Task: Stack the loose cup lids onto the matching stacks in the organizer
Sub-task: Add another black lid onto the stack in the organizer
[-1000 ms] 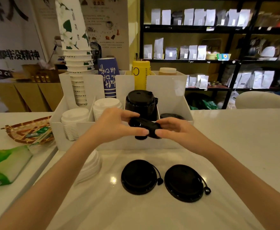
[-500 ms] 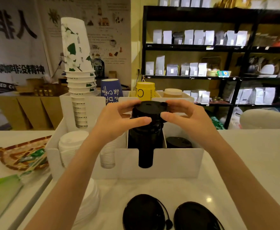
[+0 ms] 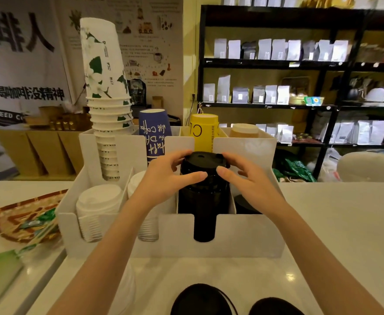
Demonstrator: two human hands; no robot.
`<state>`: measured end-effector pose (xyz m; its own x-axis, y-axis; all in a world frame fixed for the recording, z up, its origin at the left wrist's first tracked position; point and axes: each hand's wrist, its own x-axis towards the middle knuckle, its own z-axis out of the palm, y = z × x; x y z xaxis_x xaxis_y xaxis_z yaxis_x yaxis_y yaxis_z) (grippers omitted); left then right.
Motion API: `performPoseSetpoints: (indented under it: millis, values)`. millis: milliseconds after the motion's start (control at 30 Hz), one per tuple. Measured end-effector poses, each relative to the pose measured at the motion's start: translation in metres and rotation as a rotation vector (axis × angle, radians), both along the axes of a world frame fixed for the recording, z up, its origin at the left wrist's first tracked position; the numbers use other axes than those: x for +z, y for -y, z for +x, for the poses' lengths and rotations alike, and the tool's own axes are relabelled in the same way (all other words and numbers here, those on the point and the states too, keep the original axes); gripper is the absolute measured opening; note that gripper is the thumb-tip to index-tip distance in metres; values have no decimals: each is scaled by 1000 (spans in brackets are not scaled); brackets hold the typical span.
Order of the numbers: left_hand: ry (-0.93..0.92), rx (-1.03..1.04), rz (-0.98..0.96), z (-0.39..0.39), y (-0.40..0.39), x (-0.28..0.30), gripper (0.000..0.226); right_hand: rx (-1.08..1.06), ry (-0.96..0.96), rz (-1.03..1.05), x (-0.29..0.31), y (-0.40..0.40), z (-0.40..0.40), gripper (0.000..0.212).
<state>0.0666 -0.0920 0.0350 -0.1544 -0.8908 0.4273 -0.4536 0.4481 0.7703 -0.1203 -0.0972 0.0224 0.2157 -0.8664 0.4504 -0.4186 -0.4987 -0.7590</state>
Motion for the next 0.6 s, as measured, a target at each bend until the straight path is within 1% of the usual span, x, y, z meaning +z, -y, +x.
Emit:
performPoseSetpoints:
  millis: [100,300,467,600]
  values:
    - [11,-12,31,1,2,0,64,-7,2,29,-2,1,-1,47]
    - [11,-48,80,3,4,0,68,-9,25,48,-3,1,-1,42]
    - [31,-59,78,1,3,0,64,23,45,111,-4,3,-2,48]
    - [119,-48,61,-1,1,-1,69,8,22,78,-4,0,-2,55]
